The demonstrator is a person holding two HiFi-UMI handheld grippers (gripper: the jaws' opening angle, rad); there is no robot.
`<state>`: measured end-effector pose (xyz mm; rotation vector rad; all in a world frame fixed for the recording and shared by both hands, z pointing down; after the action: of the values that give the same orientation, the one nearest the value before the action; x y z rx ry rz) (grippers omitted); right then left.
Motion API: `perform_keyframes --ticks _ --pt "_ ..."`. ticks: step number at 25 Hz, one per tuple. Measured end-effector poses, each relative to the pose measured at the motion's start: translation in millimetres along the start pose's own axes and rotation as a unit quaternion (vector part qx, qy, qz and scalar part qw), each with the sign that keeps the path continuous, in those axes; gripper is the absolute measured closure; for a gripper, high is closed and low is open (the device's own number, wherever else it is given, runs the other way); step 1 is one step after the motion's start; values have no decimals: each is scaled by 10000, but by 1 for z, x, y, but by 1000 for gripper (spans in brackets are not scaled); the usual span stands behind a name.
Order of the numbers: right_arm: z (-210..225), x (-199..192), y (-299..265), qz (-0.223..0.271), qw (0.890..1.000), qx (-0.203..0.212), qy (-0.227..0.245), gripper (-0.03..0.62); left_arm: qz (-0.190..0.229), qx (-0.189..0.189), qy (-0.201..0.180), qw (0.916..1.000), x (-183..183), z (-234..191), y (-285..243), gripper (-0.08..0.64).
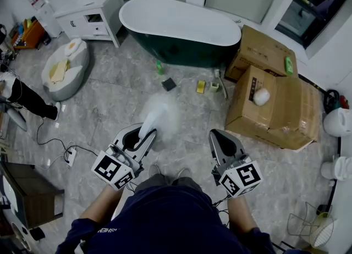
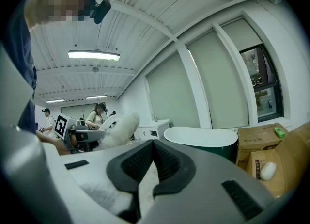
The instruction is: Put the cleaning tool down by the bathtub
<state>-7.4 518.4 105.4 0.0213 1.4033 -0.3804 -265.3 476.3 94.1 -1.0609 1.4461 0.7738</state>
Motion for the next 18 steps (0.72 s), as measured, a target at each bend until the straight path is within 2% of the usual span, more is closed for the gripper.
perform_keyframes --ticks 8,18 --pt "22 -6 23 -16 9999 135 50 588 51 109 -11 9999 -6 28 -15 454" --pt "52 -12 44 -18 9999 114 -55 588 19 122 -48 9999 -8 52 -39 454"
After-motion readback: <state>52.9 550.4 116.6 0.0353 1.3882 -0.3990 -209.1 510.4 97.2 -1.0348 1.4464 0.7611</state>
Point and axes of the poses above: the fingertips, and each gripper's own axes: y backward along the fingers, z to its right, x out of its top, the point moved 7 cm from there along y, backward along the fingers, and after that the axes turned 13 degrees about -x, right-handed, at the moved point
